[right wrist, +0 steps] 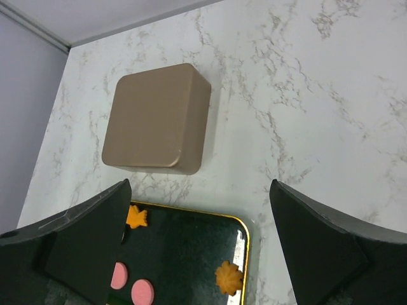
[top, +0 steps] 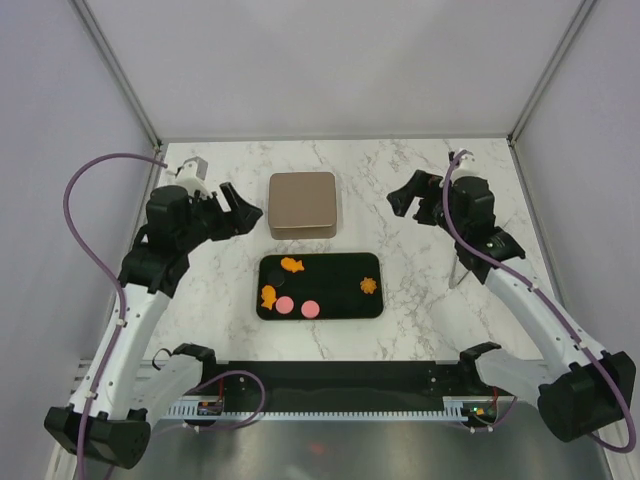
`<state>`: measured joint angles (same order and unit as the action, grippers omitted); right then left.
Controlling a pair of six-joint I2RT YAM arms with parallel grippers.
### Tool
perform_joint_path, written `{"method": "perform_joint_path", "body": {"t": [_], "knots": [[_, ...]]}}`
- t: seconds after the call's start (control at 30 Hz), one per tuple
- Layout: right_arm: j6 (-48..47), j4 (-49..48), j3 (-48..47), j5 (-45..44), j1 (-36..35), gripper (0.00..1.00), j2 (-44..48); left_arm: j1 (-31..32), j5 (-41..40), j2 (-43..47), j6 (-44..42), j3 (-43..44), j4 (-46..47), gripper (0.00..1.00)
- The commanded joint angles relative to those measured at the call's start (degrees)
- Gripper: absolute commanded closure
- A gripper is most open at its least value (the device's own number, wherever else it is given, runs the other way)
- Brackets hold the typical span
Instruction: Pack the cookies
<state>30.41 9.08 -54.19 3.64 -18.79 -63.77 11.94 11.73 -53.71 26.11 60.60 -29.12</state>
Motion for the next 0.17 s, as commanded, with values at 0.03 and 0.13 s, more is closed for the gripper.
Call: {"method": "perform_joint_path", "body": {"t": [0.03,0.13], "knots": [[-1.8,0.1,2.3,-6.7,0.0,0.02,4.8,0.1,0.3,5.1,-5.2,-3.8,-0.6,0.16],[-1.9,0.6,2.3,-9.4,0.0,0.02,5.1,0.0,0.7,6.2,-5.3,-5.0,-0.6,0.16]]}}
